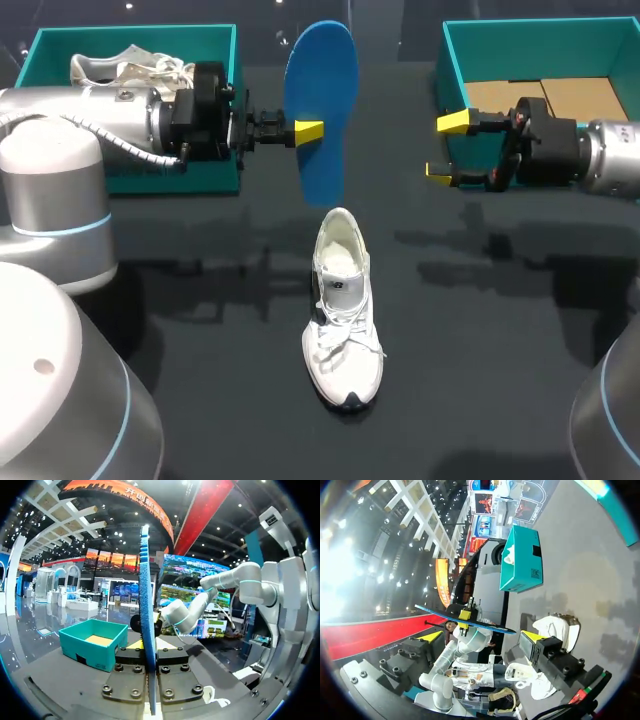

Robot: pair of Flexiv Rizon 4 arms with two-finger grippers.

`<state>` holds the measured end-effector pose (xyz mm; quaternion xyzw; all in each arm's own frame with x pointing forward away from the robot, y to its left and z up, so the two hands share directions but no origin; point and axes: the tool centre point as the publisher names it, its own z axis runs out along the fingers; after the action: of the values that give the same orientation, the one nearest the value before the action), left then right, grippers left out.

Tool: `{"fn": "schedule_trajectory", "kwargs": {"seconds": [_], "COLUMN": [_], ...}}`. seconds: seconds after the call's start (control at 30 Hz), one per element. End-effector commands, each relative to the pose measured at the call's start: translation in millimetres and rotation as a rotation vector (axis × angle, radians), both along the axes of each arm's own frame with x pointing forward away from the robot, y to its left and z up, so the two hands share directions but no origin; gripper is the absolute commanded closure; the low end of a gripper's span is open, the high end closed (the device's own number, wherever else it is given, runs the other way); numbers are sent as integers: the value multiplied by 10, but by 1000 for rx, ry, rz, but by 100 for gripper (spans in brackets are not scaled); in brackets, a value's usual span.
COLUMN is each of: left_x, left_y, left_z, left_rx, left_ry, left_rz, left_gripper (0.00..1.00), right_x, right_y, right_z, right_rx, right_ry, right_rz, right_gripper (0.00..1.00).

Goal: Take the shoe out of the shoebox, open the shoe tongue, remove and reinsert the insole, then place the shoe into the shoebox

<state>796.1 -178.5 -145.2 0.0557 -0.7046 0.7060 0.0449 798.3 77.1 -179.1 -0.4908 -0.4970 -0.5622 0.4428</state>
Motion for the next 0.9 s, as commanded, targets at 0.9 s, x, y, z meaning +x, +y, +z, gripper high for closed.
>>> {"fn": "schedule_trajectory", "kwargs": {"seconds": [0.9], "left_x": [63], "left_y": [-154], "left_z": [92], "left_rx": [25], "left_ry": [722], "left_rz": [98], "left_gripper": [100], "right_x": [-3], "right_y": [4], "right_z": [-4], "right_rx": [-2], "right_ry": [1], "right_rz": [1], "right_gripper": [0]}}
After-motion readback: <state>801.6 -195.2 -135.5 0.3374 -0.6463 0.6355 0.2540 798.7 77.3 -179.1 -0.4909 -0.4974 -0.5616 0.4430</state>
